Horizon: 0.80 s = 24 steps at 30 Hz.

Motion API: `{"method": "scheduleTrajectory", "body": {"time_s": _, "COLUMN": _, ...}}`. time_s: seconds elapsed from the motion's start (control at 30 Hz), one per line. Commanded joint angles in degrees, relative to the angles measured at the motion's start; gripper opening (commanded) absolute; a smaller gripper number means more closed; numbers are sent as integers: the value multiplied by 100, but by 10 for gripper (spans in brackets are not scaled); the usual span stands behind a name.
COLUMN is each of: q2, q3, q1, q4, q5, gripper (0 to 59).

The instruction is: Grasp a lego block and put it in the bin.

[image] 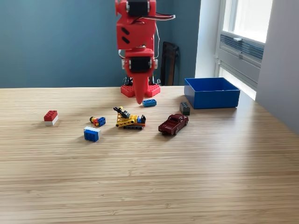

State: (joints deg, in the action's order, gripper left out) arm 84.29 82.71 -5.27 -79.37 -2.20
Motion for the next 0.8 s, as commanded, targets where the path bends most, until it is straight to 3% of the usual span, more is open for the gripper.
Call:
{"method": "scheduleTrajectory", "body": {"time_s": 0.03, "q2": 580, "q3": -79, "q1": -844, "q4": 475, "q5": -114, "gripper": 18}}
{"method": "scheduleTrajectory", "body": {"time_s": 0.27, "q2": 580, "q3": 176, "q1": -1424, "q4": 1055, "q5": -114, "gripper": 21}}
{"method": "scheduleTrajectory", "body": {"time_s": 0.53, "q2": 545, "q3": 404, "q1": -1424, "q4": 1389, "q5": -97, "gripper": 229}}
{"method": "scheduleTrajectory", "body": {"time_s": 0.8, "q2": -580, "q3": -272, "q1": -1433, "q4": 1266, "q5": -53, "gripper": 260}}
